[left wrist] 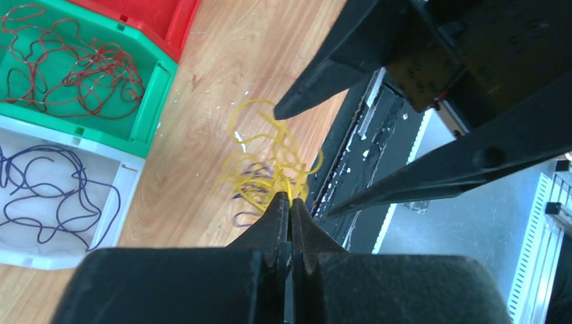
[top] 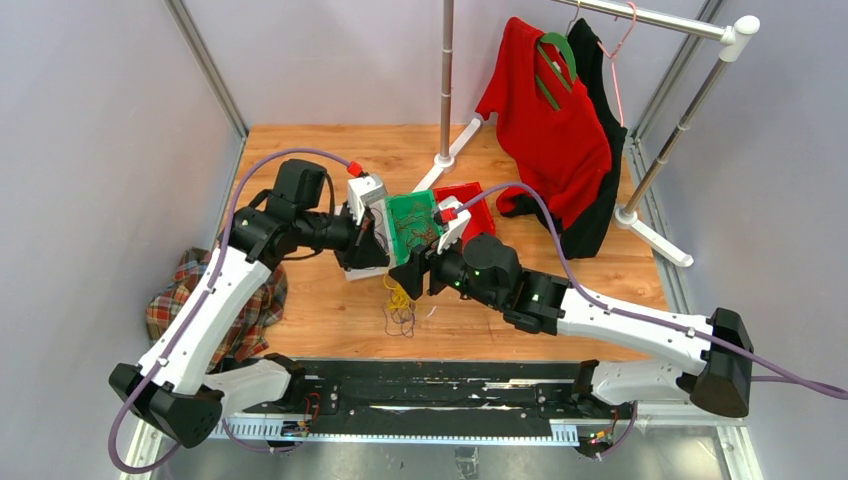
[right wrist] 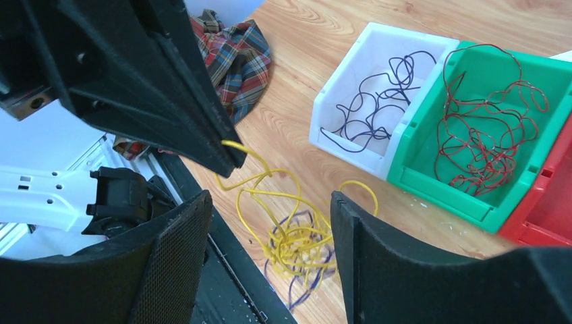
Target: Untangle the cables
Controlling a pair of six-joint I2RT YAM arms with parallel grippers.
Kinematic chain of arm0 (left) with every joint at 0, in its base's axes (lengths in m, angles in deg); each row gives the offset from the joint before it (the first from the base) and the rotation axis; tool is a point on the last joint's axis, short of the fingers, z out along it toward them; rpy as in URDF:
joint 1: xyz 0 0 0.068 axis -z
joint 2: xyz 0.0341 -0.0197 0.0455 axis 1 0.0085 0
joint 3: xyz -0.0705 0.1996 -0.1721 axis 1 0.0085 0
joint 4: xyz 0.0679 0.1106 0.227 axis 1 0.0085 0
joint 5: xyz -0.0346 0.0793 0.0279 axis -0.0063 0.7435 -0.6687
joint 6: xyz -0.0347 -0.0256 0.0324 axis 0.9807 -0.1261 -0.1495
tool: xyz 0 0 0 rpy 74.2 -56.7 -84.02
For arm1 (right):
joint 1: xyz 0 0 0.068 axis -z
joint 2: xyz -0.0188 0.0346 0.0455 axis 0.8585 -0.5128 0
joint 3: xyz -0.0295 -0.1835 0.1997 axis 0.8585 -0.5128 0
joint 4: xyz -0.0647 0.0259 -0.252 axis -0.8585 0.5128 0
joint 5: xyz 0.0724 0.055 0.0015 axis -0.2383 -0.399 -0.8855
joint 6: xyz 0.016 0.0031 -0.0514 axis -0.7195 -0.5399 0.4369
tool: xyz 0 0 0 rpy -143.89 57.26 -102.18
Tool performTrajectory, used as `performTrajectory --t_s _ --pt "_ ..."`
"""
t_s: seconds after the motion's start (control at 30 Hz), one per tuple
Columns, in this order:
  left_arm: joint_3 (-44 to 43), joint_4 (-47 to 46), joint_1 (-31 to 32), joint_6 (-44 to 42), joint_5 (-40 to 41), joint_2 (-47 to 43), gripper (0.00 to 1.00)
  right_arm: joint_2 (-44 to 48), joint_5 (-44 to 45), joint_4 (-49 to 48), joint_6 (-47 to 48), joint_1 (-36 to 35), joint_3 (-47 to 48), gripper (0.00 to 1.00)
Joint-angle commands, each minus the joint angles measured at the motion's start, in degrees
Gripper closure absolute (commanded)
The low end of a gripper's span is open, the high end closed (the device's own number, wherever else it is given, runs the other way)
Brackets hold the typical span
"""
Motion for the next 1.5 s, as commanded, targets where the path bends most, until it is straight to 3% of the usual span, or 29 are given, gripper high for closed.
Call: performTrajectory --t_s 0.0,0.67,0.8,1.47 --pt "-1.9 2.6 1.0 -2.3 -4.2 -2.1 0.99 -0.4 -0.4 -3.8 0.7 -0.9 0.3 0.35" --pt "-7.3 6.6 2.3 -2.0 -13.3 -1.5 0.99 -4.5 4.8 -7.1 -0.2 -1.0 -0.7 0.4" --pt "-8.5 6.9 2.4 -0.8 -14.8 -1.6 0.99 -4.8 6.2 -8.1 -0.3 -1.0 -2.0 0.46" --pt "-28.0 9.7 2.6 0.6 -9.3 -0.6 1.0 2.6 12.6 -7.8 -6.9 -1.0 -19.4 0.67"
